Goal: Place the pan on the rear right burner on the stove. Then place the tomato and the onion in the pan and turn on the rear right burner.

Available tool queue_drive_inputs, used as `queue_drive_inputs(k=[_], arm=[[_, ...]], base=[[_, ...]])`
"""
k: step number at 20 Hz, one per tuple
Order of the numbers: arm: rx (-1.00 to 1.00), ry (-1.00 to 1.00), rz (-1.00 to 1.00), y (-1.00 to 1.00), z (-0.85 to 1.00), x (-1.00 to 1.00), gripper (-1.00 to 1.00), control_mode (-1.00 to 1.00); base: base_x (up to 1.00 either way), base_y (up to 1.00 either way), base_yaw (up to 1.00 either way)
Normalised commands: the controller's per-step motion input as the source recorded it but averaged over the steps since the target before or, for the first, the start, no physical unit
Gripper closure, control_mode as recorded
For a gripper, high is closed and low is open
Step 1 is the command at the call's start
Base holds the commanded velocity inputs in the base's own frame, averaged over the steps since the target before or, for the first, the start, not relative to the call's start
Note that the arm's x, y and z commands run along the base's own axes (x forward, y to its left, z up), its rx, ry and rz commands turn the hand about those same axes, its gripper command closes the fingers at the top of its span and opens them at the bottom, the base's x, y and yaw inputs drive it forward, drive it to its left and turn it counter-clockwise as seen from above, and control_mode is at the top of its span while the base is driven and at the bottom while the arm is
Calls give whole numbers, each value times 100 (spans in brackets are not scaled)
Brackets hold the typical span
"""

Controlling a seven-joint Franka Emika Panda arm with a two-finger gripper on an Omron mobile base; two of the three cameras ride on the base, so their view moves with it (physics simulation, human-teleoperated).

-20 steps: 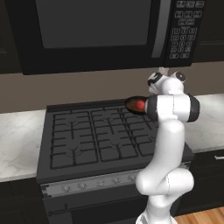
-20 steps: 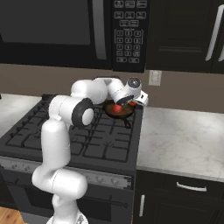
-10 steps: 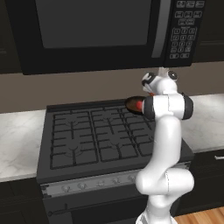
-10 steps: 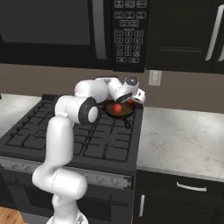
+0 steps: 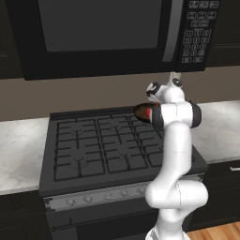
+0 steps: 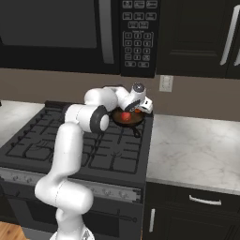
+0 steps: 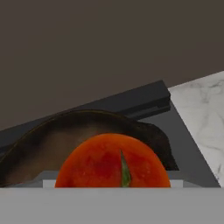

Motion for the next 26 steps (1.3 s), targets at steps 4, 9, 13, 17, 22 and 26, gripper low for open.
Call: queue_drive_inputs(k=[4,9,13,17,22,26], arm=[[0,10,0,18,-30,16,100,-100],[0,9,0,17,-30,5,100,-100],[0,6,0,13,-31,9,100,-100],[0,5,0,15,-26,13,100,-100],[0,3,0,15,-10,7,-100,-100],[0,0,0,1,0,-3,-100,-100]], base=[[0,0,0],[0,0,0],[0,0,0],[0,0,0],[0,0,0],[0,0,0]])
